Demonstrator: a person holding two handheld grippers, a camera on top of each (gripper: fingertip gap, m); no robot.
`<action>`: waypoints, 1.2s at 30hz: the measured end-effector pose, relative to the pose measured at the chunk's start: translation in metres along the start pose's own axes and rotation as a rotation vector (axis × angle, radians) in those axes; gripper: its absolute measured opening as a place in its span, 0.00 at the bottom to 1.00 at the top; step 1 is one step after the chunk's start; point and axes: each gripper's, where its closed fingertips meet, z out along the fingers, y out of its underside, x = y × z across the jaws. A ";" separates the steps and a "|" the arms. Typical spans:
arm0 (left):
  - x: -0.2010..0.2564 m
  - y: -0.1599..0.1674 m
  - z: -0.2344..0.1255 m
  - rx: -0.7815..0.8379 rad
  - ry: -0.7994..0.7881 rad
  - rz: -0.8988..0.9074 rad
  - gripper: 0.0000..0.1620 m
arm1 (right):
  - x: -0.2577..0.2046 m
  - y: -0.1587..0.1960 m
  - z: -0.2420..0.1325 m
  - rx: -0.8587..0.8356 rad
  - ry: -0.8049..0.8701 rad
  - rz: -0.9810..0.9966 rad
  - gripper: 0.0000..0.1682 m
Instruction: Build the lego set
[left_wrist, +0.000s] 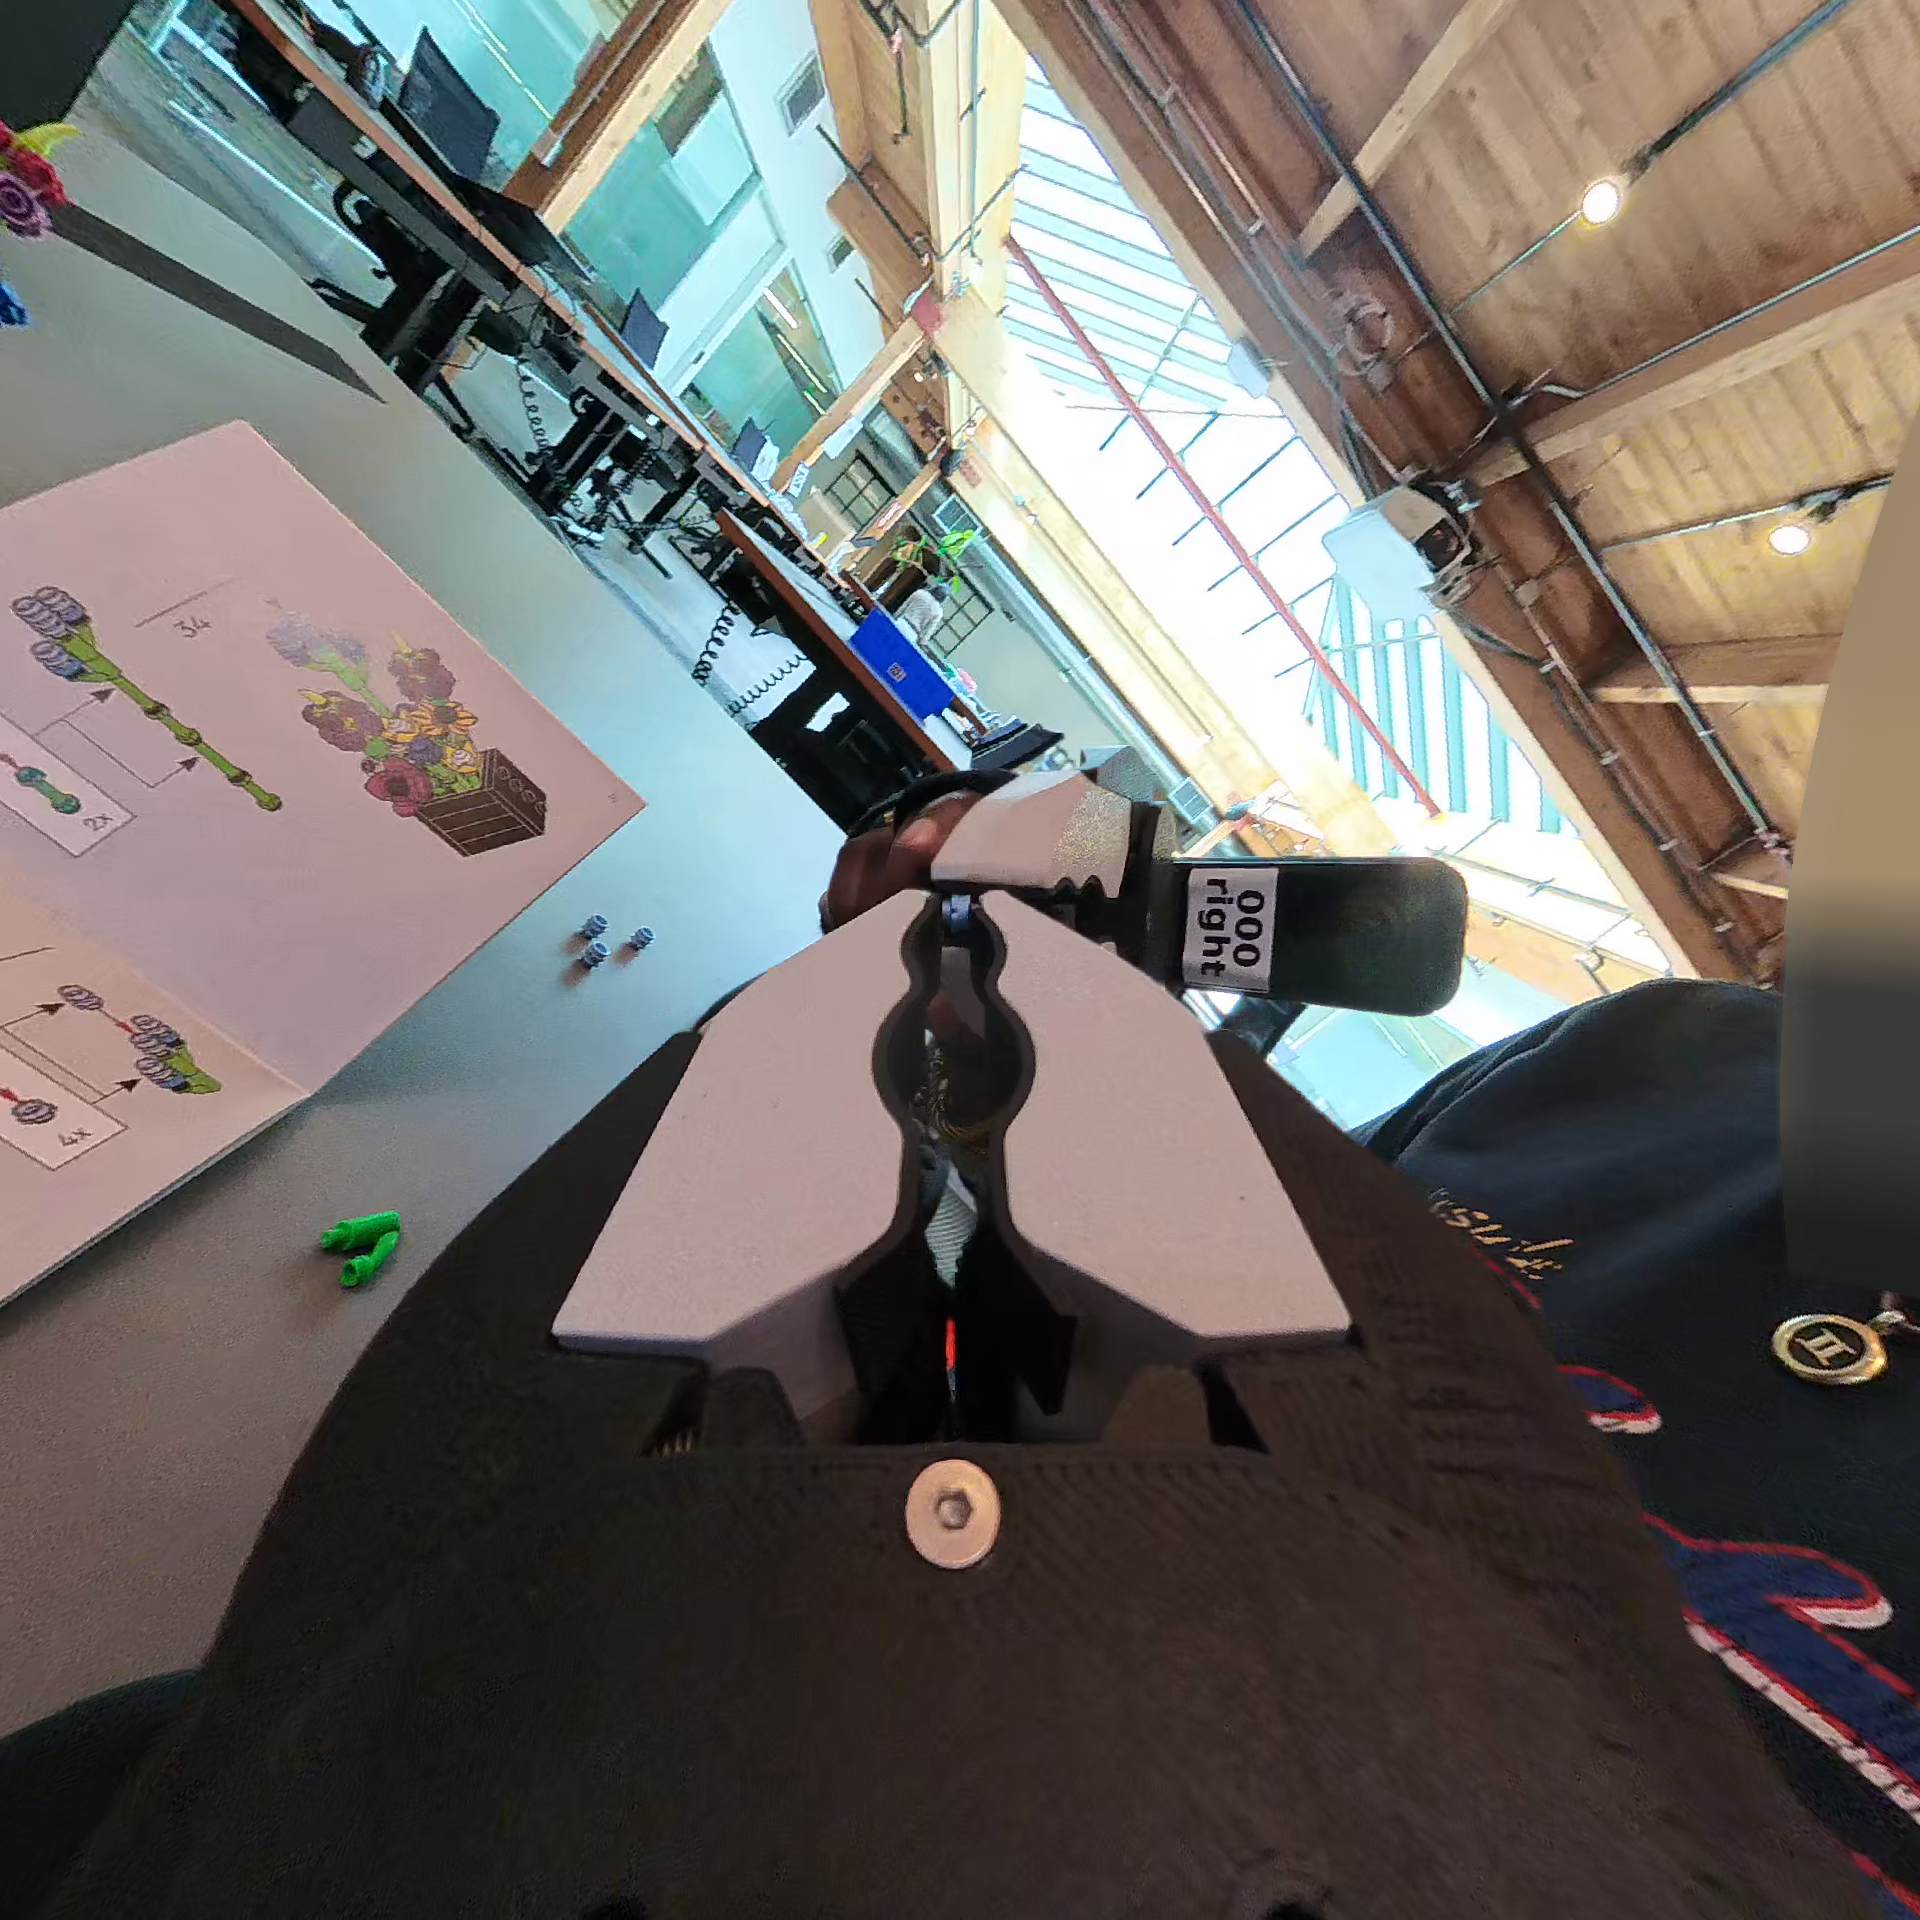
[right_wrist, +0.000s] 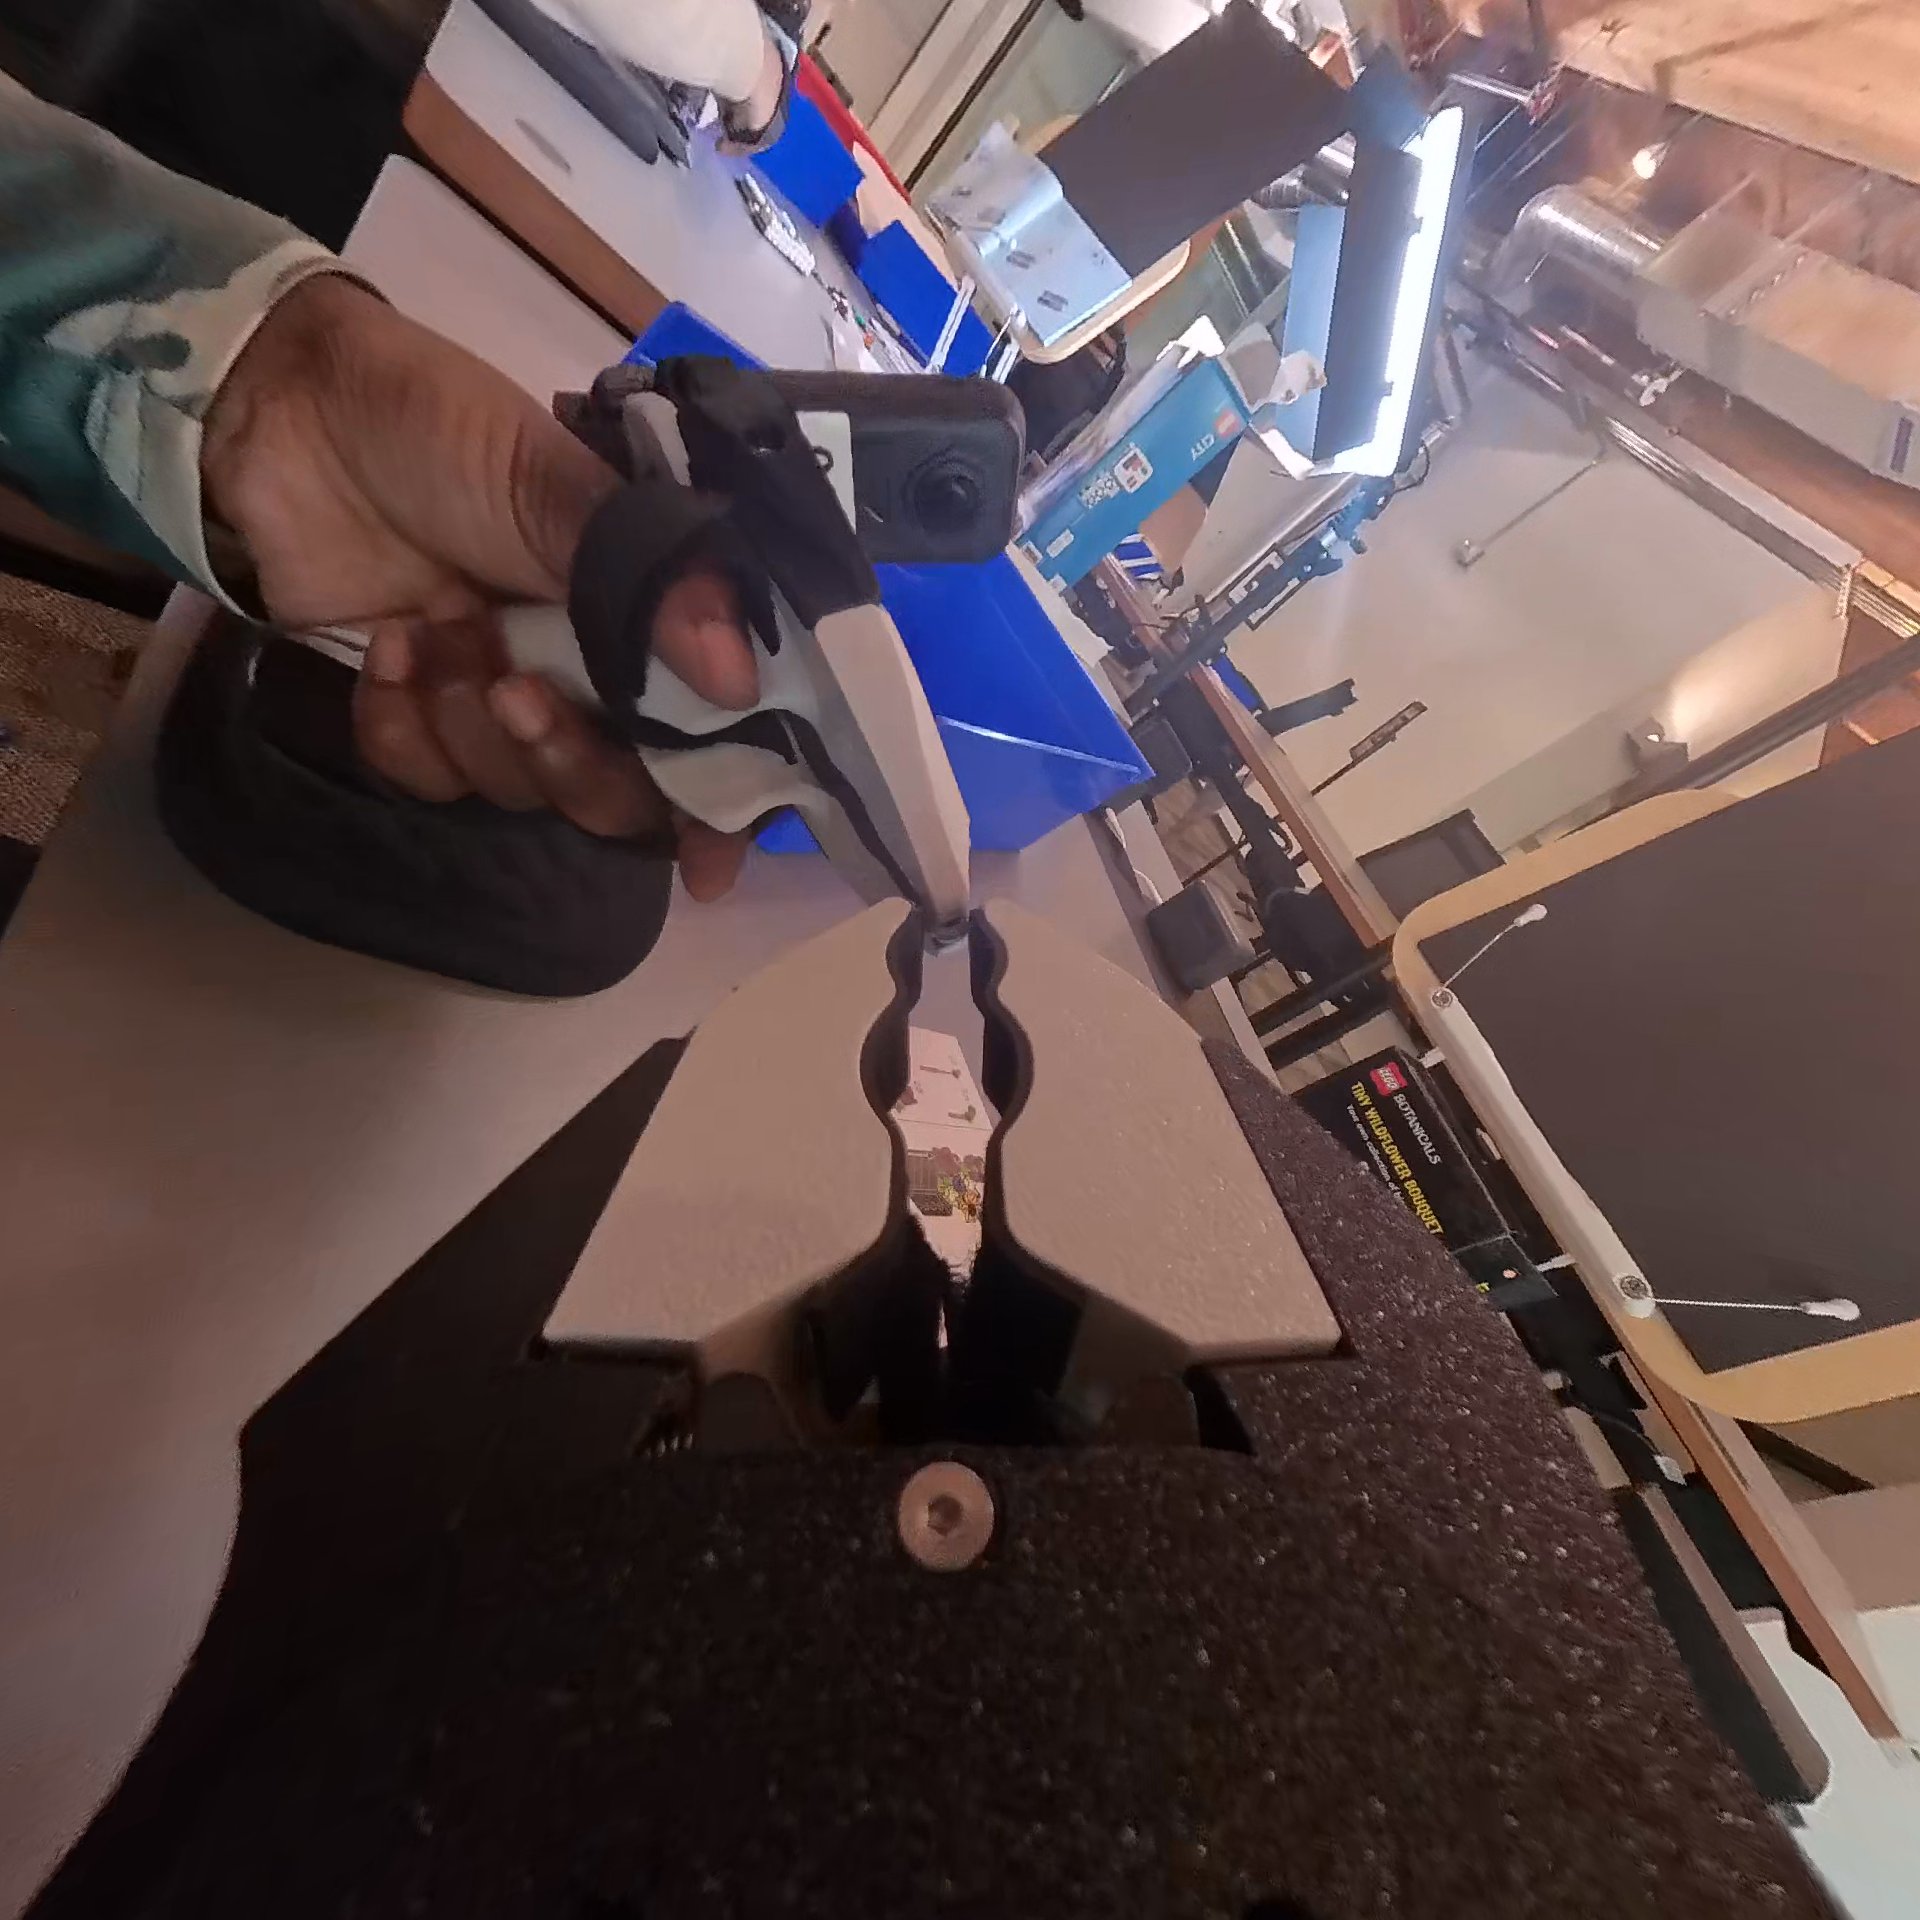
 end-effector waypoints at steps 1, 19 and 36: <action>-0.001 0.000 0.000 0.000 -0.009 0.009 0.03 | 0.000 0.001 0.000 -0.005 0.002 -0.005 0.05; -0.008 -0.002 -0.002 -0.018 -0.178 0.219 0.03 | 0.002 0.004 0.003 -0.080 0.070 -0.073 0.04; 0.055 -0.006 -0.004 0.042 0.484 -0.292 0.09 | 0.010 -0.053 -0.021 0.632 -0.111 0.514 0.04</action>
